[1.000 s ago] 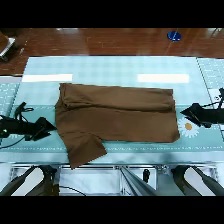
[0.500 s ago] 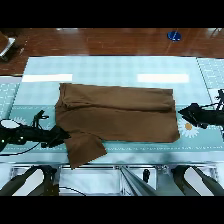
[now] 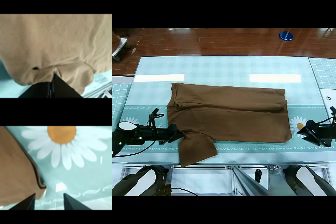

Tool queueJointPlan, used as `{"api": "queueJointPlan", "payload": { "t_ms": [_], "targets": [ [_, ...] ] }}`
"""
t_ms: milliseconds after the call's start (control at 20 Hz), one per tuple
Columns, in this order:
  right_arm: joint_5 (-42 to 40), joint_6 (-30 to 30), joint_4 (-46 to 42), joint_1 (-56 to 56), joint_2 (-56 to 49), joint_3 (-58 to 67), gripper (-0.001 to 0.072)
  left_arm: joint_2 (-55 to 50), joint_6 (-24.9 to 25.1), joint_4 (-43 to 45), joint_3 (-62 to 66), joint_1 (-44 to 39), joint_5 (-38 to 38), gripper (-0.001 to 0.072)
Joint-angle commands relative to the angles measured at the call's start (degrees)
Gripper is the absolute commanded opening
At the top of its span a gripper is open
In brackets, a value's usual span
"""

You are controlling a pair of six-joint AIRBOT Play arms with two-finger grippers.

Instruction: Fold the shirts.

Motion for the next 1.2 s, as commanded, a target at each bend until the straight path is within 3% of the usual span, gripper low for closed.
{"api": "queueJointPlan", "payload": {
  "t_ms": [0, 500, 850, 1050, 1150],
  "targets": [
    [3.1, -0.5, 2.1, -0.5, 0.0, -2.9, 0.0412, 0.1, 0.8, -1.4, -0.1, -0.1, -0.1, 0.0024],
    [-5.1, -1.0, 7.1, 2.2, -0.1, -5.5, 0.0412, 0.1, 1.4, -1.4, -0.1, -0.1, -0.1, 0.0024],
    [-5.0, -3.7, 10.2, 2.5, -7.3, -5.5, 0.0412, 0.0, 1.4, -1.4, -0.1, -0.1, 0.0, 0.0024],
    [-10.0, -2.5, 12.0, 8.9, -8.8, -5.5, 0.0411, 0.1, 1.4, -1.5, -0.1, -0.1, -0.1, 0.0024],
    [-12.7, -2.2, 14.7, 11.3, -8.8, -5.5, 0.0359, 0.1, 1.4, -1.8, 0.0, -0.1, -0.2, 0.0024]
  ]
}}
